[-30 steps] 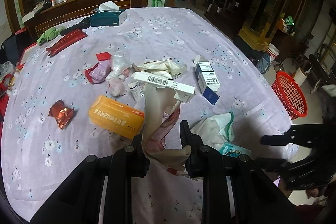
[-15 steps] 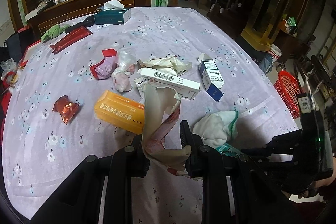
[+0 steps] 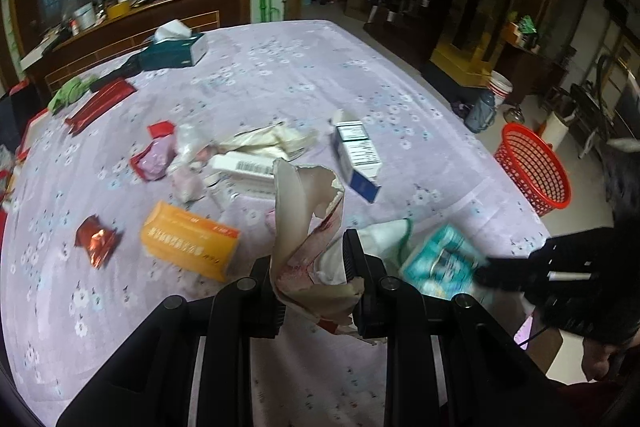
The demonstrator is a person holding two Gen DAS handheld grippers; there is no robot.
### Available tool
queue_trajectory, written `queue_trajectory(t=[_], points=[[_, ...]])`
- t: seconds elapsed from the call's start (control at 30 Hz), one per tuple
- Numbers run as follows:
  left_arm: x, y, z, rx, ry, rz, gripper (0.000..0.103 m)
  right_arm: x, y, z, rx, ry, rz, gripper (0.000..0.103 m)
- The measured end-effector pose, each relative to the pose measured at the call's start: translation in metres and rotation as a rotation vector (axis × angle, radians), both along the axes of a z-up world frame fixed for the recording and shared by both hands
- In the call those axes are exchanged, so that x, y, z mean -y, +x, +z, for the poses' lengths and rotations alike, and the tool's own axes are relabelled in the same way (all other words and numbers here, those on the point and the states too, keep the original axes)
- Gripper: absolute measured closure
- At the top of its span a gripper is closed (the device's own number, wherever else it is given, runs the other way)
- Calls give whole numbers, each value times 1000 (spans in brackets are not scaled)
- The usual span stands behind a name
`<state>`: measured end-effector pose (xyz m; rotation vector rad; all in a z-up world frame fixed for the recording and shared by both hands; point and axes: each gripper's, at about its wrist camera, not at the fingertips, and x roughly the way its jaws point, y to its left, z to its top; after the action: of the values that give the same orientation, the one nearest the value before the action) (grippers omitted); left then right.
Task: Collect trash
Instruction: 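Carry the torn wrapper and teal wipe pack over the red wastebasket with both tools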
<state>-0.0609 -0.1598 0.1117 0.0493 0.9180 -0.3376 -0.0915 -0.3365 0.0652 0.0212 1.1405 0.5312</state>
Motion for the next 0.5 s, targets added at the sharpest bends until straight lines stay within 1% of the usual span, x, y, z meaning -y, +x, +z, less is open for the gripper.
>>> queue_trajectory(t=[0.2, 0.4, 0.5], points=[[26, 4, 5, 25, 24, -53, 79, 28, -4, 29, 65, 38, -145, 95], [60, 4, 11, 57, 48, -111, 79, 51, -11, 51, 115, 5, -277, 95], [77, 5, 13, 63, 47, -147, 79, 59, -13, 58, 131, -15, -353, 95]])
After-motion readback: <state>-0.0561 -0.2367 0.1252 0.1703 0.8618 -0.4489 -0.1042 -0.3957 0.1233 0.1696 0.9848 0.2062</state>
